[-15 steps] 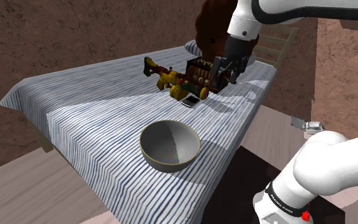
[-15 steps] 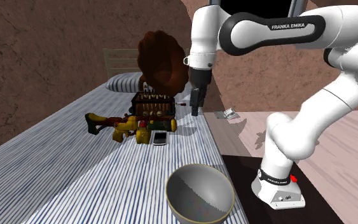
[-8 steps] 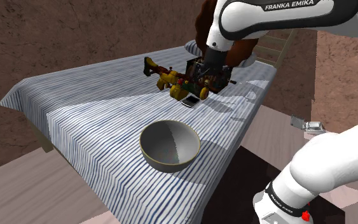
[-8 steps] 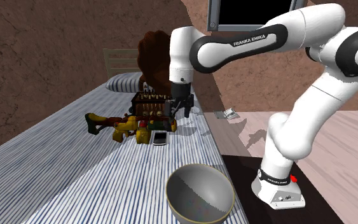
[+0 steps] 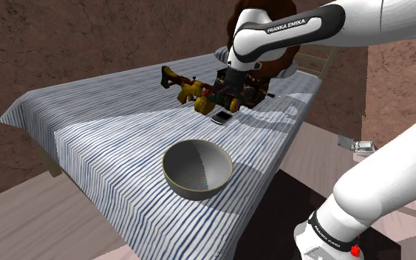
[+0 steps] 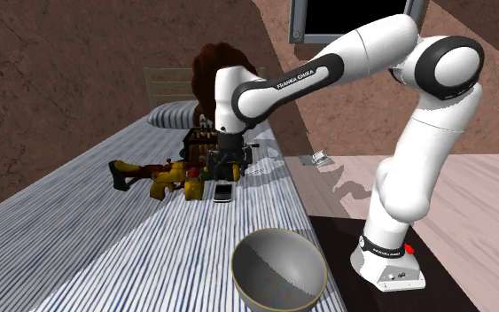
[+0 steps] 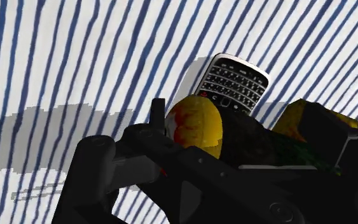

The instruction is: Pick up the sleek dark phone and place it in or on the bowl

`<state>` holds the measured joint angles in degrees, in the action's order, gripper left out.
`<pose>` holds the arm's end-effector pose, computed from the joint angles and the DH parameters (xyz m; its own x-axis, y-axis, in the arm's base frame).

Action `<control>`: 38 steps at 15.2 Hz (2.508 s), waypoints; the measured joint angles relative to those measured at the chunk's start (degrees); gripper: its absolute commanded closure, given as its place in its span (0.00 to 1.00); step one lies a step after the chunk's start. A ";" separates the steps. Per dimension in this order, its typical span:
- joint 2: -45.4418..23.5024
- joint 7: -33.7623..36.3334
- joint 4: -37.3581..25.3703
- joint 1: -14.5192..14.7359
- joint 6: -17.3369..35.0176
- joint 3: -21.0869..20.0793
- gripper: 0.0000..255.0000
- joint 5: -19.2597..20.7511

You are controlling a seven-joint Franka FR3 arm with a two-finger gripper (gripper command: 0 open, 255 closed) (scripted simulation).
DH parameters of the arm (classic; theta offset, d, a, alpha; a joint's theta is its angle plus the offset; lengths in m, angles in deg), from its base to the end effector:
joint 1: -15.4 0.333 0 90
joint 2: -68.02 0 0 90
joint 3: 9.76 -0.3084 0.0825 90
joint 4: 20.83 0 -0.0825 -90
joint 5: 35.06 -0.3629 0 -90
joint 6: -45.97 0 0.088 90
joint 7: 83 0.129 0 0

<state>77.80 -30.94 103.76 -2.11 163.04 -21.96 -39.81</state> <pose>0.4853 -0.0363 0.4462 0.5063 -0.8623 -0.0091 -0.8614 -0.5053 -0.0522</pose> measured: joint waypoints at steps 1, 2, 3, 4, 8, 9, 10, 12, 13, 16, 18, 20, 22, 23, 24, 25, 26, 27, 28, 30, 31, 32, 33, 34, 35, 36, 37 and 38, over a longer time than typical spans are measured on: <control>-1.52 2.24 -0.46 -0.63 1.04 0.21 0.00 0.18; -2.73 4.48 -0.57 -1.19 2.19 0.42 0.00 0.30; -3.74 7.09 -1.14 -1.60 2.14 0.48 0.00 0.53; -4.83 8.98 -2.06 -1.95 1.71 0.60 0.00 0.69; -4.50 11.54 -1.47 -2.10 3.37 0.42 0.00 1.08; -4.43 11.53 -1.35 -2.16 3.45 0.41 0.00 1.19; -3.89 11.39 -0.42 -2.22 4.36 0.43 0.00 1.18; -3.50 11.37 0.34 -2.29 5.55 0.44 0.00 1.11; -4.03 11.59 -0.28 -2.34 5.68 0.39 0.00 1.31; -4.39 12.31 -0.48 -2.01 3.87 -0.20 0.00 1.42; -3.51 11.95 1.04 -2.09 5.67 -0.19 0.00 1.14; -6.41 12.75 -1.41 -2.08 6.98 -0.57 1.00 1.92; -8.38 12.62 -3.20 -2.18 9.72 -0.66 1.00 2.25; -9.63 12.72 -4.52 -2.23 10.03 -0.65 1.00 2.56; -9.71 12.67 -4.53 -2.21 10.64 -0.67 1.00 2.65; -10.09 13.01 -4.94 -2.22 11.06 -0.66 1.00 2.90; -10.97 13.86 -5.90 -2.11 10.73 -0.72 1.00 3.21; -11.06 14.56 -6.19 -2.05 10.44 -0.72 1.00 3.38; -11.48 15.04 -6.81 -1.94 9.84 -0.79 1.00 3.51; -11.43 15.06 -6.82 -1.94 9.83 -0.80 0.00 3.51; -10.92 14.82 -6.26 -1.87 9.16 -0.88 0.00 3.32; -10.16 14.22 -5.55 -1.87 7.96 -0.91 0.00 3.00; -9.01 13.34 -4.26 -1.93 6.74 -0.86 0.00 2.55; -8.08 12.82 -3.19 -1.80 5.45 -0.97 0.00 2.21; -7.96 12.70 -2.79 -1.68 4.97 -1.09 0.00 2.15; -7.99 12.51 -2.10 -1.67 5.28 -1.09 0.00 2.13; -8.21 12.63 -1.65 -1.58 5.74 -1.20 0.00 2.16; -8.52 12.67 -1.34 -1.55 6.24 -1.23 0.00 2.22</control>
<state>69.28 -18.27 102.42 -3.65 169.28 -23.20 -37.59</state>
